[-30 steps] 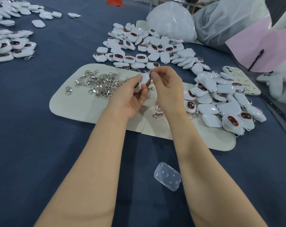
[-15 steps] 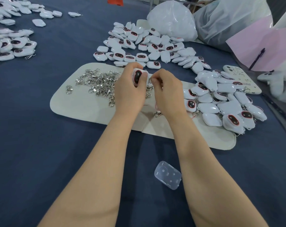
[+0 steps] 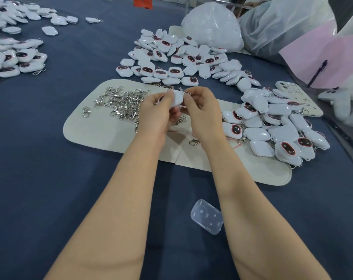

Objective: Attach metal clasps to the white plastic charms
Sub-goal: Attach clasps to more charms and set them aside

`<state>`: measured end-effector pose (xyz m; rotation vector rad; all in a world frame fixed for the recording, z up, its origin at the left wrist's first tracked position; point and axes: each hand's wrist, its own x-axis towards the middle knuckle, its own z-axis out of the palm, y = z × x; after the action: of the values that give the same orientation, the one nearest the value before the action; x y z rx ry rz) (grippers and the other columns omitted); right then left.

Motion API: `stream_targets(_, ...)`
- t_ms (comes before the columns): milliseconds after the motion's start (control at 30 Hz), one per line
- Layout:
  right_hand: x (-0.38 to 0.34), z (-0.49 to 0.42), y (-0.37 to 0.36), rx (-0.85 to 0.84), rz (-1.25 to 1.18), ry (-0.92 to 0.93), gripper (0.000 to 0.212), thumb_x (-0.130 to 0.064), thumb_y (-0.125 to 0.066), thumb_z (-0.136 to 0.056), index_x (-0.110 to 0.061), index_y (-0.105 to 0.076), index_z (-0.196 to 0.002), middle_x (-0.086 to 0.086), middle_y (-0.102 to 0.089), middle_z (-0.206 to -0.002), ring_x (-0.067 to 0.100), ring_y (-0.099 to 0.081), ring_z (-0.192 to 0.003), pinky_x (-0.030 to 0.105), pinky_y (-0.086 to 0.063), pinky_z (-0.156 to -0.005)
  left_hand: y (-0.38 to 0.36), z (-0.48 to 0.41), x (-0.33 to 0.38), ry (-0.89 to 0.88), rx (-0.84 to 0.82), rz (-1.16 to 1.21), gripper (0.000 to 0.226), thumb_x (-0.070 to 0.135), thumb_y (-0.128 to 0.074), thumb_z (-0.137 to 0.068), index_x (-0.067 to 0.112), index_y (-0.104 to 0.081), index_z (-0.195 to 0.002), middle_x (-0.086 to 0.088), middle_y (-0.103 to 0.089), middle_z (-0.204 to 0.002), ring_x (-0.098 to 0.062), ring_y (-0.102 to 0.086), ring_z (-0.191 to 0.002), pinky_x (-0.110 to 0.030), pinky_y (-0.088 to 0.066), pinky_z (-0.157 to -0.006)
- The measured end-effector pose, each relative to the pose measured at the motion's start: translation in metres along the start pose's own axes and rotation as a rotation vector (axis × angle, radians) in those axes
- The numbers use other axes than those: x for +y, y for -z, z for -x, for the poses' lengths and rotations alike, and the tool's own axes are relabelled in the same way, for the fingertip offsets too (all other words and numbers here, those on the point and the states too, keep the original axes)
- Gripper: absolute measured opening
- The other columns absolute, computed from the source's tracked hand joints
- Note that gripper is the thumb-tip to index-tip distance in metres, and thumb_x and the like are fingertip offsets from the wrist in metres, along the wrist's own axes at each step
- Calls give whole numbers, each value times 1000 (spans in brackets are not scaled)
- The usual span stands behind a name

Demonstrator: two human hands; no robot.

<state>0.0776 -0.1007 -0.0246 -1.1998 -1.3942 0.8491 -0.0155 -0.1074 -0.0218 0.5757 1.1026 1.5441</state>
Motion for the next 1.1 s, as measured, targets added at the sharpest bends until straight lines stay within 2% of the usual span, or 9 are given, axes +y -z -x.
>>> stream_targets(133, -2, 1, -4, 107, -34, 53, 19, -4, -57, -91, -23, -53, -91, -7, -60, -89, 18, -61, -88, 39, -51, -88, -3, 3, 1, 42, -37, 97, 6, 13, -55, -95, 10, -52, -91, -4, -56, -67, -4, -52, -41, -16, -48, -47)
stream_targets(300, 1, 1, -1, 176, 80, 125, 16, -7, -56, -90, -23, -57, -90, -17, -59, -79, 0, -56, -74, 18, -47, -76, -5, 3, -1, 4, -43, 6, 9, 14, -56, -95, 12, -51, -88, -4, -53, -71, -3, -52, -41, -17, -48, -47)
stream_targets(400, 2, 1, 3, 141, 187, 187, 13, -7, -55, -91, -18, -60, -93, -17, -59, -78, 2, -56, -75, 15, -45, -74, -3, 1, -2, -47, -13, -47, 8, 15, -57, -94, 13, -52, -88, -2, -53, -70, -2, -53, -41, -18, -47, -46)
stream_targets(533, 4, -1, 8, 50, 257, 204, 10, -6, -56, -91, -12, -64, -95, -10, -62, -82, 11, -61, -82, 20, -48, -79, 0, 0, -1, -155, 22, -133, 9, 15, -57, -94, 16, -54, -86, -2, -54, -73, -2, -50, -40, -19, -45, -45)
stream_targets(700, 6, -7, 15, -53, 180, 111, 16, -4, -56, -91, -17, -65, -92, -7, -66, -84, 13, -64, -87, 31, -52, -87, 3, -1, 0, -331, 13, -314, 13, 15, -57, -93, 23, -54, -84, 1, -56, -73, -1, -48, -40, -18, -44, -45)
stream_targets(767, 5, -8, 17, -52, 63, 55, 24, 0, -49, -94, -18, -65, -91, -5, -67, -86, 12, -65, -88, 32, -53, -90, 3, -3, -1, -302, 26, -295, 12, 17, -56, -94, 24, -54, -84, 3, -55, -73, 0, -49, -41, -18, -45, -45)
stream_targets(867, 5, -8, 20, 5, -9, -4, 32, 6, -43, -92, -18, -62, -84, -3, -66, -85, 10, -63, -85, 32, -53, -91, 5, -6, -1, -127, 75, -132, 6, 17, -56, -94, 20, -55, -89, 4, -55, -66, 0, -48, -38, -19, -43, -43)
stream_targets(967, 4, -8, 19, 39, 19, -22, 24, 3, -47, -92, -16, -61, -92, -4, -66, -90, 7, -62, -88, 33, -51, -93, 5, -6, -2, -28, 56, -57, 5, 17, -56, -94, 18, -54, -89, 3, -55, -56, -3, -48, -38, -19, -44, -44)
stream_targets(1100, 0, -5, 16, -101, 72, -28, 18, -8, -52, -93, -20, -62, -102, -5, -66, -103, 6, -60, -95, 32, -49, -95, 3, -5, -1, -29, 41, -54, 6, 16, -57, -93, 18, -54, -88, 0, -54, -64, -3, -49, -40, -18, -44, -43)
